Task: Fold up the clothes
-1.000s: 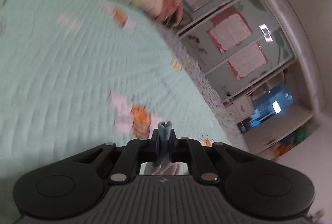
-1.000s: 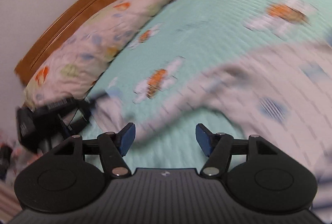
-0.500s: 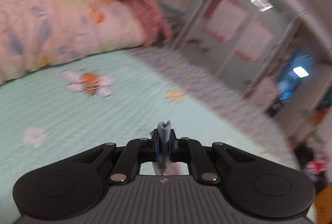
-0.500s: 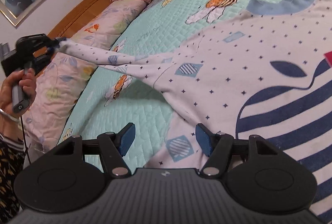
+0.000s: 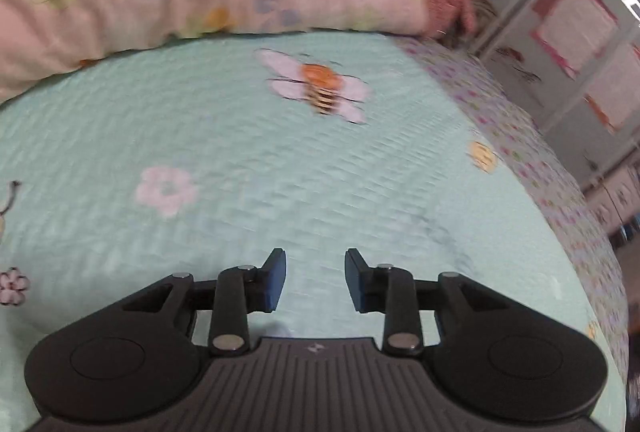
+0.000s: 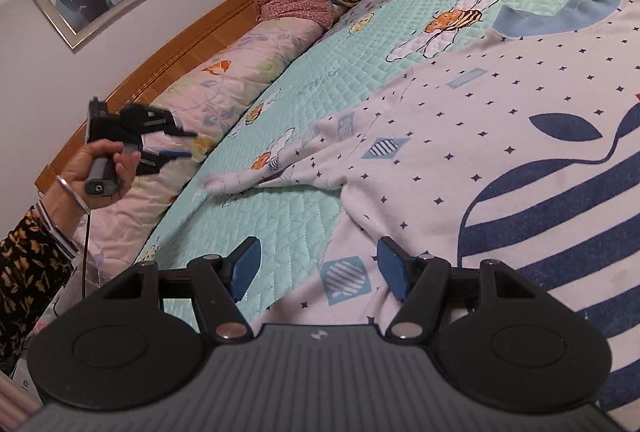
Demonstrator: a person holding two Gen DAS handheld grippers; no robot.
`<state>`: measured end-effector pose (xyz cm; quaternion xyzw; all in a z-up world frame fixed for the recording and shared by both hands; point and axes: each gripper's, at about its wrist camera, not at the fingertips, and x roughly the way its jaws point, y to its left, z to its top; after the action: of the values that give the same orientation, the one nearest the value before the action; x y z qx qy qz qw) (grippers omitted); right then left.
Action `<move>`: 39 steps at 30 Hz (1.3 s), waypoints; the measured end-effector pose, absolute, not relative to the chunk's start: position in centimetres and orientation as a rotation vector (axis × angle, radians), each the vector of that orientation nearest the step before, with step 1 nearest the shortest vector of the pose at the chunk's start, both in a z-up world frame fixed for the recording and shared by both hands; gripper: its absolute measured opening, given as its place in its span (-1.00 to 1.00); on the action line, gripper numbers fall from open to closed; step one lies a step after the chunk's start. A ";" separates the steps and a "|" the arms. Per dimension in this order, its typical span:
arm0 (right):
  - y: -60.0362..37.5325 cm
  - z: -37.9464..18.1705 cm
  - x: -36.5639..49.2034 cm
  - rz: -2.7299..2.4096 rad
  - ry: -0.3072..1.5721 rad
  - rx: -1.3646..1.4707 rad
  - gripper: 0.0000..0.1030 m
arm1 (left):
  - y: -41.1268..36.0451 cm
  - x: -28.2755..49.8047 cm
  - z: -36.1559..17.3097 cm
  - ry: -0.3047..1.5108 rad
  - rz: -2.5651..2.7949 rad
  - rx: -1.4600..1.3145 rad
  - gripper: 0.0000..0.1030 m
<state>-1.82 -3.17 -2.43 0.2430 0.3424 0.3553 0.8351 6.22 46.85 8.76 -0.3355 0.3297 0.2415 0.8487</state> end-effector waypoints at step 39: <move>-3.7 -3.1 -1.9 0.763 0.713 0.543 0.28 | 47.8 3.9 10.1 0.696 0.362 -0.577 0.29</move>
<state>-1.87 -3.66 -3.11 0.2560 0.3364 0.3597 0.8318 3.93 47.76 10.10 -0.2774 0.3343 0.1740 0.8837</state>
